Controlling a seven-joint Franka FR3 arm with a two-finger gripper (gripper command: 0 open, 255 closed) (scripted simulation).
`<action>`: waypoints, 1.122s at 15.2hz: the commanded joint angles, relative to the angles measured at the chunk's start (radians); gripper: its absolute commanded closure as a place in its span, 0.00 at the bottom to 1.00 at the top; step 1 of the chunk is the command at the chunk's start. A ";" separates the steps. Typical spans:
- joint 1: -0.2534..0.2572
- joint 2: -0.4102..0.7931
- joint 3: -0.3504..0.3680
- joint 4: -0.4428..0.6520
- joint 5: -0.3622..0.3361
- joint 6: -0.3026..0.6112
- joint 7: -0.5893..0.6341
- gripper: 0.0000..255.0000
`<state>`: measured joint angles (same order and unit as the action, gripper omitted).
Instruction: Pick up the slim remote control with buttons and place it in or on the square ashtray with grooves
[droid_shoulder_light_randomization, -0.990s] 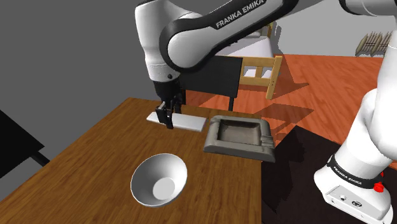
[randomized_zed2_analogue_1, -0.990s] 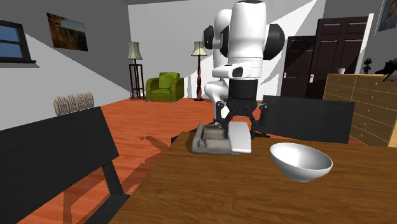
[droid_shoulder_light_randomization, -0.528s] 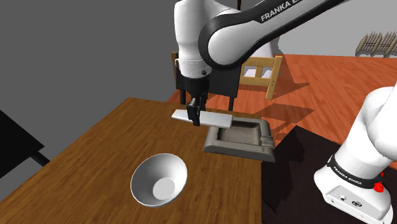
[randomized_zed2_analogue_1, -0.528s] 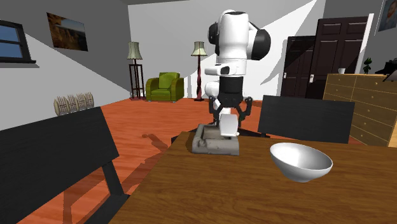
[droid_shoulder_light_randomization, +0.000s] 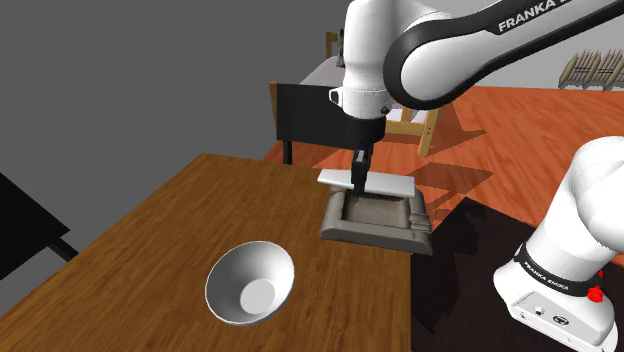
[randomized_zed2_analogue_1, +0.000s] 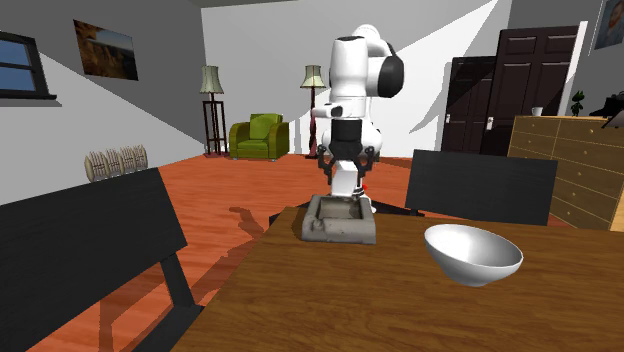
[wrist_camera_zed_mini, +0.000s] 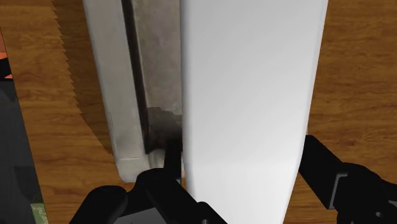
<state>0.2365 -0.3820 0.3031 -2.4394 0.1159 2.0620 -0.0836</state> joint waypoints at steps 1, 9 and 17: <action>0.003 -0.086 -0.027 -0.070 0.014 -0.016 -0.037 1.00; 0.005 -0.077 -0.025 -0.162 0.019 0.085 -0.047 1.00; 0.002 -0.020 -0.011 -0.215 0.019 0.193 -0.042 1.00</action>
<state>0.2381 -0.4069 0.2895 -2.6507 0.1348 2.2462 -0.1276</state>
